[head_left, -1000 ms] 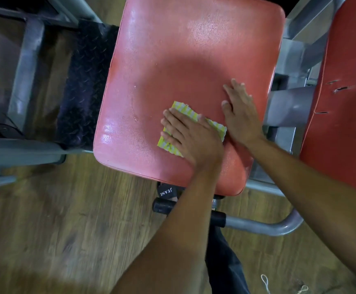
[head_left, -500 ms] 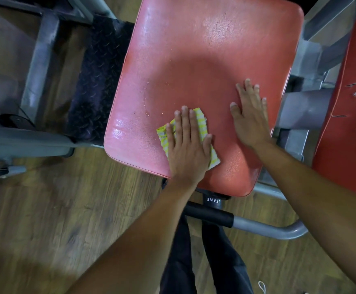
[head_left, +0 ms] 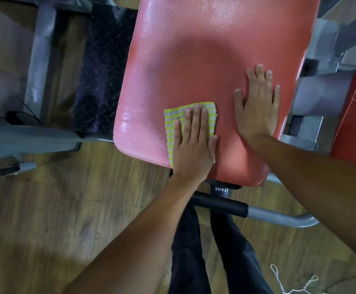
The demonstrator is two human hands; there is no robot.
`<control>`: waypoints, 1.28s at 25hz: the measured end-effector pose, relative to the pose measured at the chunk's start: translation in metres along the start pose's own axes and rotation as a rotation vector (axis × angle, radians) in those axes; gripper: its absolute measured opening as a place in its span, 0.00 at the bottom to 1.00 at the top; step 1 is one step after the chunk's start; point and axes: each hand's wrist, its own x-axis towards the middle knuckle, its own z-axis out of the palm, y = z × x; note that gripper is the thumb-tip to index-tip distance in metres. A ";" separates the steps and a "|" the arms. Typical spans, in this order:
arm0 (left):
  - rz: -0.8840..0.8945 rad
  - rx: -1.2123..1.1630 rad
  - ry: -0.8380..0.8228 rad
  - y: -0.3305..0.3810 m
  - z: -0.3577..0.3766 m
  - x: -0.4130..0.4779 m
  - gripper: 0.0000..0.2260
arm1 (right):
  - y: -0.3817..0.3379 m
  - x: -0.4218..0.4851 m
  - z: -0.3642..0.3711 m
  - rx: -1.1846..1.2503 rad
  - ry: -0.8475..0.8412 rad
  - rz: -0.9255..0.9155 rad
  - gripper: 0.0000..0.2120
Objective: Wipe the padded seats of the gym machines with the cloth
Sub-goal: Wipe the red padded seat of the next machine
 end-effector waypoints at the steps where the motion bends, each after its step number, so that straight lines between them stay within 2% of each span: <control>1: 0.058 0.012 -0.016 -0.009 -0.003 0.001 0.27 | 0.000 0.000 0.000 0.001 0.008 -0.002 0.27; 5: 0.247 0.049 -0.051 -0.038 -0.014 0.007 0.26 | -0.002 0.000 0.002 -0.007 0.035 0.000 0.27; 9: 0.285 0.042 -0.019 -0.041 -0.014 0.012 0.25 | -0.004 0.000 0.002 -0.008 0.043 0.016 0.27; 15: 0.293 0.116 -0.008 -0.092 -0.023 0.015 0.26 | -0.009 0.004 0.000 0.025 0.067 0.025 0.25; 19: 0.347 0.101 -0.007 -0.087 -0.023 0.039 0.26 | -0.023 0.014 -0.001 0.068 0.144 0.096 0.23; 32: 0.380 0.087 0.058 -0.057 -0.027 0.165 0.25 | -0.025 0.101 -0.025 0.089 0.092 0.037 0.25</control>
